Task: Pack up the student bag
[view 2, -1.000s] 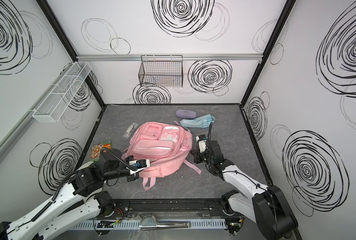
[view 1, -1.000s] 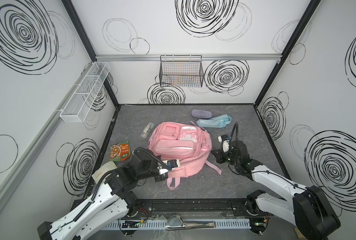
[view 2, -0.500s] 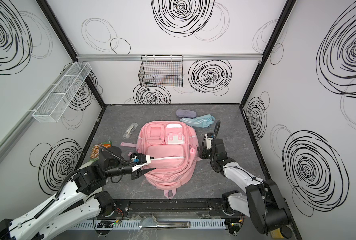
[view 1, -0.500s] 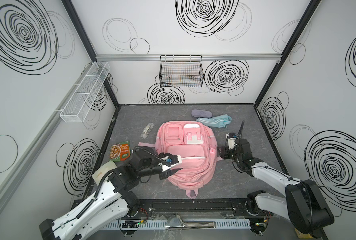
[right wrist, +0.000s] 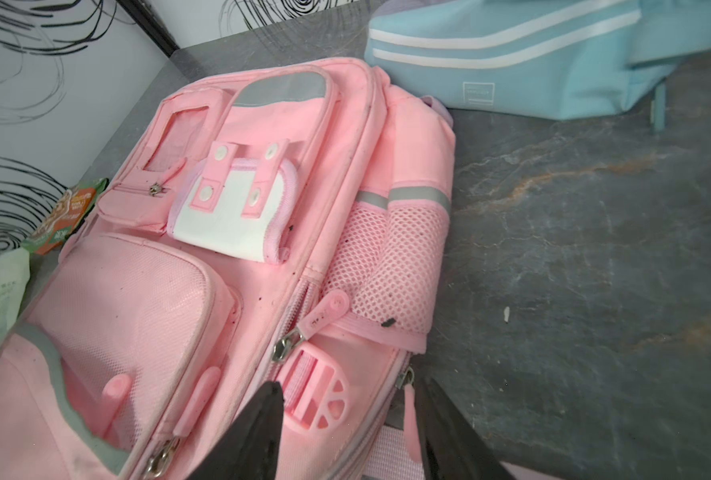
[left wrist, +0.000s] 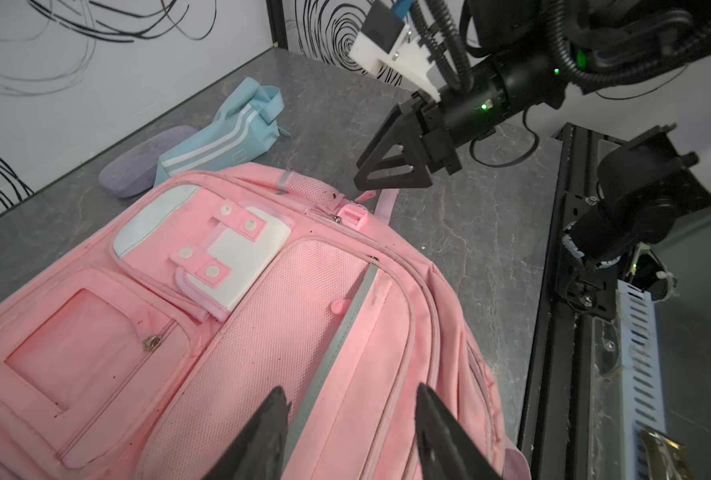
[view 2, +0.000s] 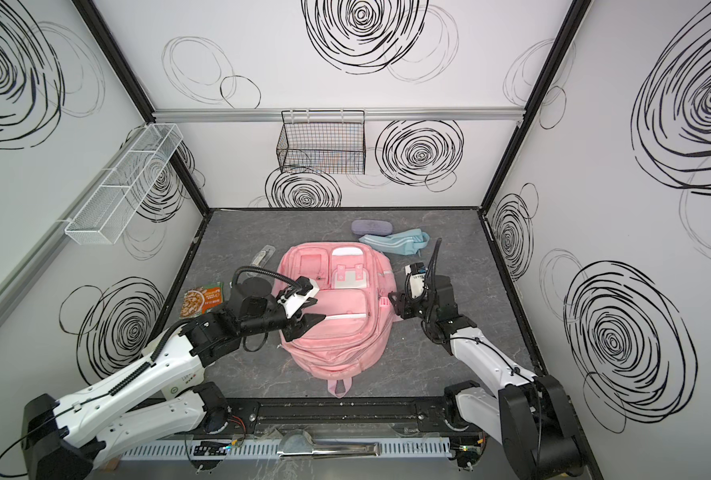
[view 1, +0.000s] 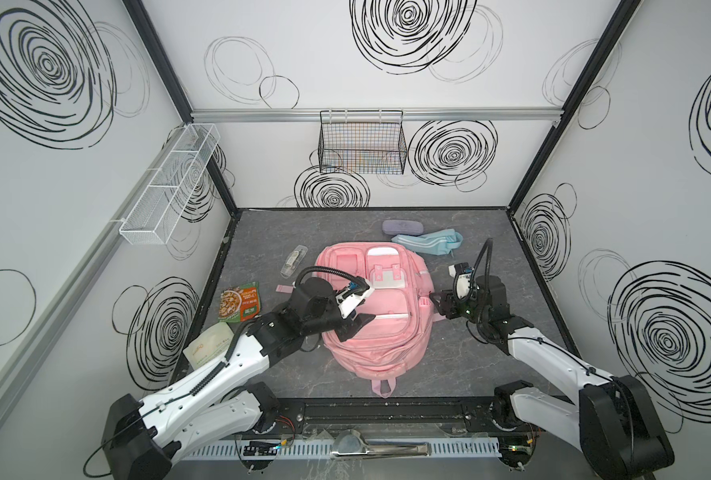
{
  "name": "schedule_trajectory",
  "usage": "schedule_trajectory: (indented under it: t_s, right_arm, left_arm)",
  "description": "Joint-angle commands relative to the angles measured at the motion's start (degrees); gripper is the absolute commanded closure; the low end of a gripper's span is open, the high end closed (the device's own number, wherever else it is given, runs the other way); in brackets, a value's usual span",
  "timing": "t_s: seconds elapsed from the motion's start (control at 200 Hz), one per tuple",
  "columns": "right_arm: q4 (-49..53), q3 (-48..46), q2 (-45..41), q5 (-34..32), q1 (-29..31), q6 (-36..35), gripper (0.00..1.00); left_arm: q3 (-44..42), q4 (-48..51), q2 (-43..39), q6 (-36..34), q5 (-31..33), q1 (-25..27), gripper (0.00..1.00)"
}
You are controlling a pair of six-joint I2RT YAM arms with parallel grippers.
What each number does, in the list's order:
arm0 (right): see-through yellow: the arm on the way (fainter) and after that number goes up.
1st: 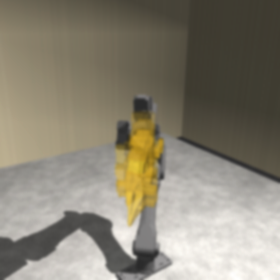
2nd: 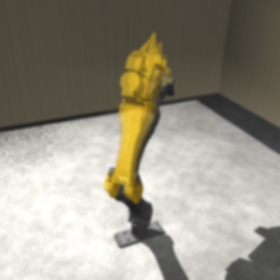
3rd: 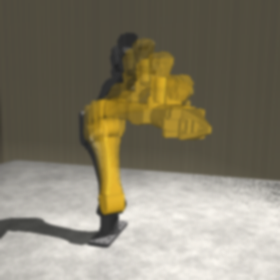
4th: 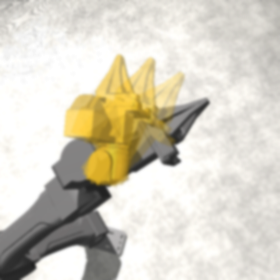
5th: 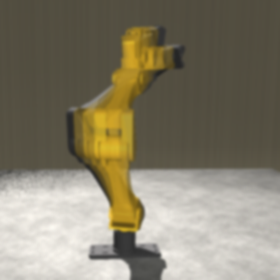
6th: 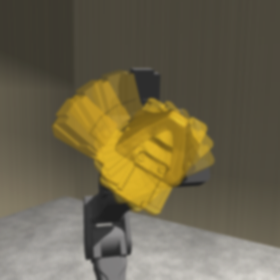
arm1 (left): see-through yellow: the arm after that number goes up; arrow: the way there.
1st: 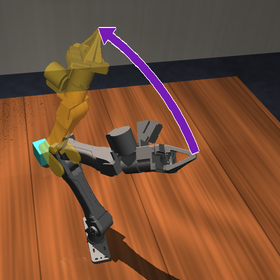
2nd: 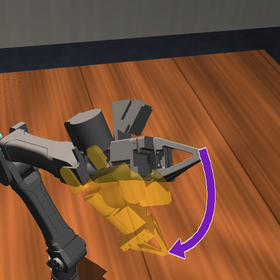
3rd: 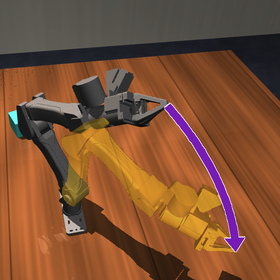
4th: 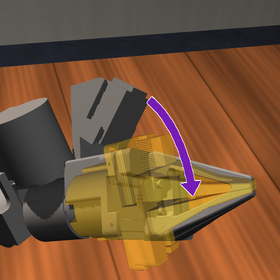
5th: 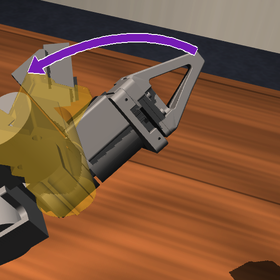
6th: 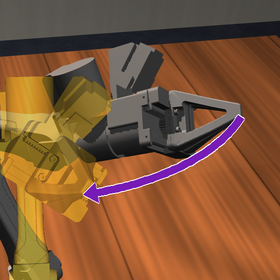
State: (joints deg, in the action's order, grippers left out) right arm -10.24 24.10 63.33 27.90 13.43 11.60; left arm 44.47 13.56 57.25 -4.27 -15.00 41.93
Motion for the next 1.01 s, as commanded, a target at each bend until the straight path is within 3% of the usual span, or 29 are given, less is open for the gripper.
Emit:
schedule_trajectory:
  t_s: [0.0, 0.105, 0.2, 0.305, 0.39, 0.47, 0.54, 0.81, 1.001]
  right_arm:
    - [-6.9, 2.0, 2.1, 3.5, -0.5, -4.1, 0.39]
    - [-9.4, 5.9, 9.8, 8.0, -0.3, -4.4, 0.38]
    - [-3.2, 11.8, 18.3, 14.4, -0.2, -7.7, 0.38]
    - [-2.7, 14.1, 24.5, 19.3, 0.4, -7.7, 0.36]
    - [-2.5, 14.3, 27.0, 20.6, 0.3, -7.6, 0.33]
    - [-3.5, 13.1, 27.3, 20.9, 0.4, -7.7, 0.32]
    - [-4.7, 11.9, 27.0, 21.6, 0.3, -7.4, 0.32]
    - [-8.4, 8.8, 25.7, 25.5, -0.2, -4.0, 0.31]
    - [-13.7, 4.8, 22.3, 30.2, -1.0, 2.1, 0.37]
  left_arm:
    - [3.9, 1.9, 2.7, 2.8, 3.3, -0.5, 0.47]
    - [5.7, 3.2, 5.5, 2.6, 3.6, -2.1, 0.47]
    - [7.0, 3.7, 8.4, 4.9, 2.8, -4.6, 0.49]
    - [7.2, 3.8, 11.7, 12.1, 1.1, -6.1, 0.54]
    - [3.6, -1.6, 12.6, 20.6, -3.0, -5.5, 0.58]
    - [-3.1, -11.4, 11.9, 28.5, -3.9, -3.0, 0.57]
    - [-8.0, -18.3, 11.8, 33.4, -0.8, -0.2, 0.57]
    - [-16.2, -30.0, 17.5, 41.0, 5.2, -0.7, 0.59]
    - [-21.0, -34.5, 19.6, 44.9, 7.3, -2.2, 0.61]
